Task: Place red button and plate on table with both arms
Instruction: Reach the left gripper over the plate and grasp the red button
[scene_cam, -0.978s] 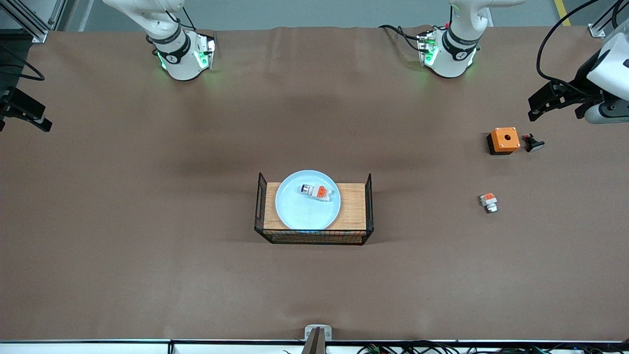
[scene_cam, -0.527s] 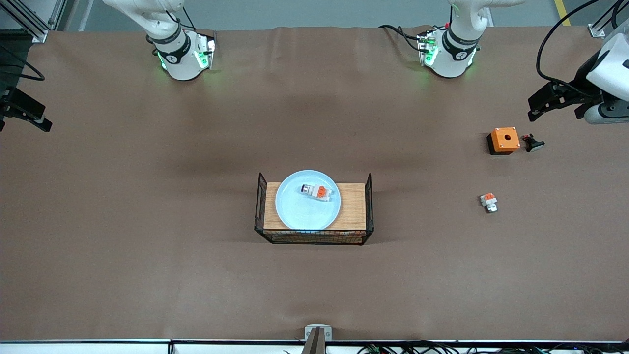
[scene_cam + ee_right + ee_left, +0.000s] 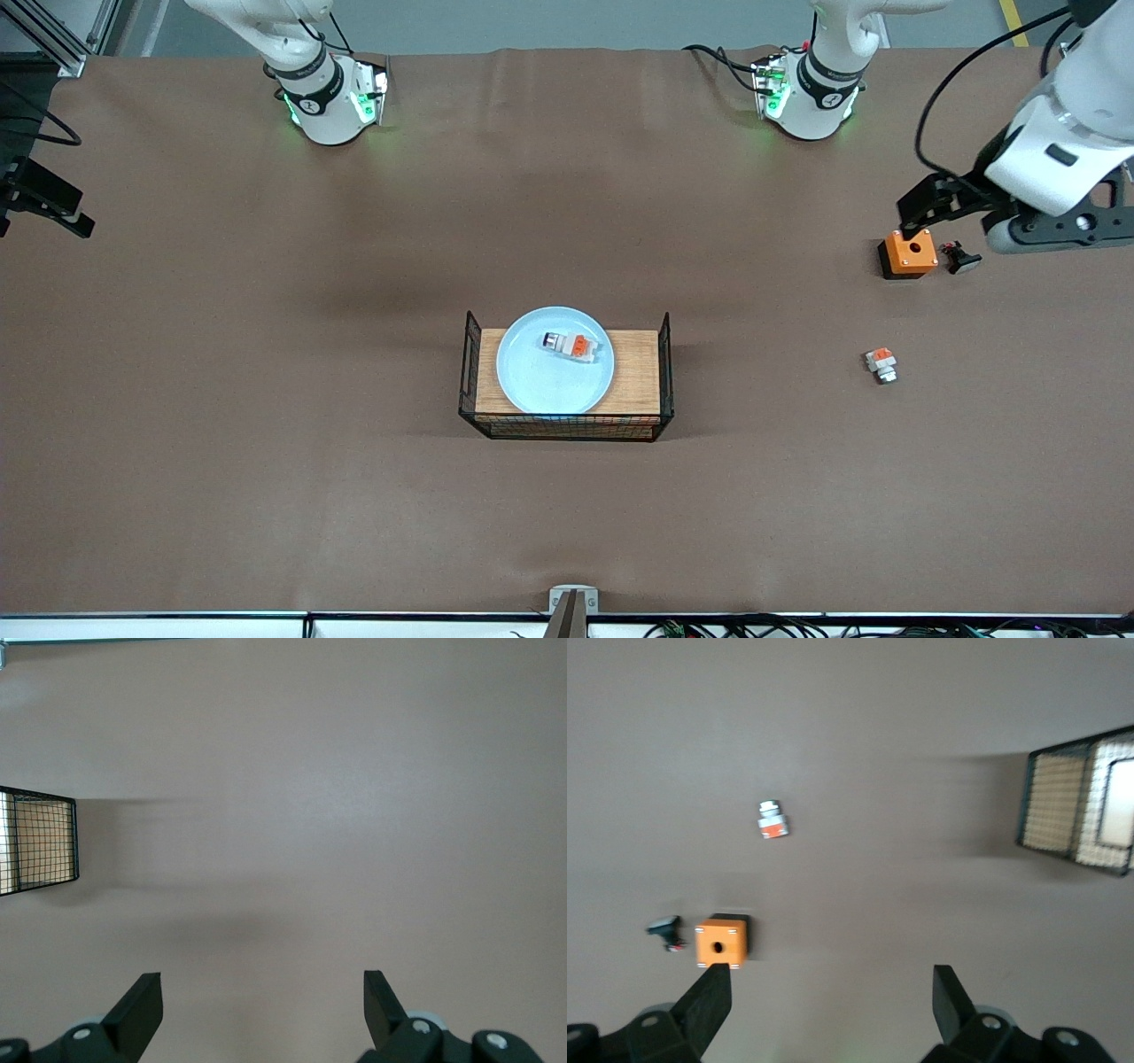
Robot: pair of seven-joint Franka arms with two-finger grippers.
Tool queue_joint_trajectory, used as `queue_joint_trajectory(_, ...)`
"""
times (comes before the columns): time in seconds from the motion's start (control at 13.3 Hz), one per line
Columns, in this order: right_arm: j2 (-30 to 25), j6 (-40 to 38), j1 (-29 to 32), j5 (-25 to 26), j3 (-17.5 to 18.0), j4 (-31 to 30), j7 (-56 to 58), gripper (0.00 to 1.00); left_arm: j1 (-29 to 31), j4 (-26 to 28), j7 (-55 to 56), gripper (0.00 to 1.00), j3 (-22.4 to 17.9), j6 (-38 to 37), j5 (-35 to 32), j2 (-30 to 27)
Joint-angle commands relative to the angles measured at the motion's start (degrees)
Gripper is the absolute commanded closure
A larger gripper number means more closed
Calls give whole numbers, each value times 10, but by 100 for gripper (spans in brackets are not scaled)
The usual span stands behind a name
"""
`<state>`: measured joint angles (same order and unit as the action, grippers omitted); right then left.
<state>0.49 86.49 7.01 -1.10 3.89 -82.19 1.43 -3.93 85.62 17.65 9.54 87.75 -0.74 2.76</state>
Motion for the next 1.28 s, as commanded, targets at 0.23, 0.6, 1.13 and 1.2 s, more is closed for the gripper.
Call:
queue_joint_trajectory(0.23, 12, -4, -2, 6, 7, 13, 2, 0, -57, -83, 248, 0, 21, 28, 30, 97)
queue_joint_trajectory(0.6, 12, -10, -12, -4, 9, 11, -55, 0, -132, -96, 486, 0, 22, 148, 34, 156)
queue_joint_trajectory(1.13, 9, -76, -138, 5, 10, 10, -274, 1, -249, -155, 798, 2, 15, 266, 33, 253)
queue_joint_trajectory(1.2, 8, -80, -164, 4, 10, 10, -307, 1, -261, -155, 836, 4, 14, 268, 33, 264)
